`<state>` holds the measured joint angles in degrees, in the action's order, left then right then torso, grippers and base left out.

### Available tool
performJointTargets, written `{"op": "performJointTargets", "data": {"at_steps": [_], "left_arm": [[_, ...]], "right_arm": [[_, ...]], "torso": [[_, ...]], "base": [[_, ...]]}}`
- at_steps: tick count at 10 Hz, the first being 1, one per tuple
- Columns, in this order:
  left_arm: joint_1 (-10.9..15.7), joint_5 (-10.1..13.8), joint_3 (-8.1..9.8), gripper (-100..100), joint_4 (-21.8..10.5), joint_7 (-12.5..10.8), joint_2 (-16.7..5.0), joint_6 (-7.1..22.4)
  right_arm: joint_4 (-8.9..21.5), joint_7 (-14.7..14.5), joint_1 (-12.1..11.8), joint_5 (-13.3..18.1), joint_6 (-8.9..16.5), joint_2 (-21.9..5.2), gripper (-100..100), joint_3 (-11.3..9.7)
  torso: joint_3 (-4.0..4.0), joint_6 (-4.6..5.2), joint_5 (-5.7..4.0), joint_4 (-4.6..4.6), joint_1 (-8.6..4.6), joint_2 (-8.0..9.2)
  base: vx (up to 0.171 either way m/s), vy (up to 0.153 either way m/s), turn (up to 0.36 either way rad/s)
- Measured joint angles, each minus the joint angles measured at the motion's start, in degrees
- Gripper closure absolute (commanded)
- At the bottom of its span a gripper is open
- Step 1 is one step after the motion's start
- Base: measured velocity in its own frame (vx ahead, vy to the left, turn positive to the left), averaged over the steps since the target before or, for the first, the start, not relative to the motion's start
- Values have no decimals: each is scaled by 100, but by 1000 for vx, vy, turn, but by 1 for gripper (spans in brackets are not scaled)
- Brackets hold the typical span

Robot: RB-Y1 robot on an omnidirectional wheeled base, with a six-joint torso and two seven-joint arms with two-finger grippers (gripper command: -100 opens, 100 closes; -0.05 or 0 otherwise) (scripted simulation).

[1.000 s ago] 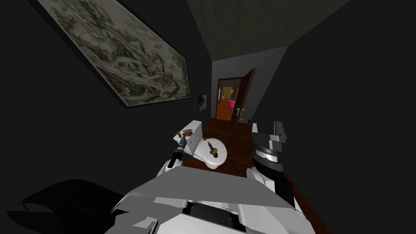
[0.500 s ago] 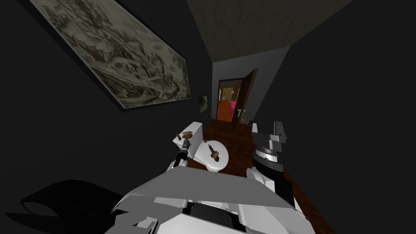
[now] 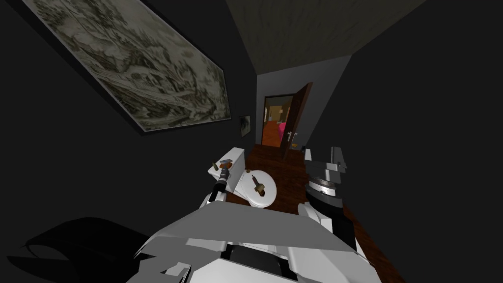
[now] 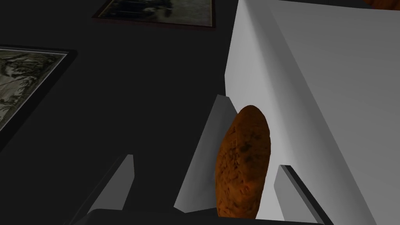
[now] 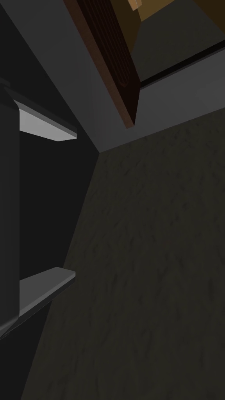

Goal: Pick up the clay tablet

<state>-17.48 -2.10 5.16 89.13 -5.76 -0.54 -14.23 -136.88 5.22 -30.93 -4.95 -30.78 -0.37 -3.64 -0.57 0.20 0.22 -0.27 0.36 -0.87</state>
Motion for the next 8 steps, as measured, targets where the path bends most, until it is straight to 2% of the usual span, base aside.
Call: {"op": "performJointTargets", "data": {"at_steps": [4,5,6,7,8], "left_arm": [[-15,-1,-2,100,-22,2,2,16],[-16,-1,-2,0,-23,2,2,17],[-16,-1,-2,100,-24,2,2,18],[21,-1,-4,100,-120,10,13,-25],[22,-1,-5,0,-138,13,15,-35]], "right_arm": [[0,0,0,0,0,0,0,0],[0,0,0,0,0,0,0,0],[0,0,0,0,0,0,0,0],[0,0,0,0,0,0,0,0],[0,0,0,0,0,0,0,0]], "torso": [[18,0,-10,17,-7,20],[20,0,-10,18,-8,22],[20,0,-11,19,-8,22],[23,0,-10,19,-8,28],[25,0,-12,22,-9,29]], "base": [[0,0,0],[0,0,0],[-19,1,11],[-13,-1,0],[0,0,0]]}}
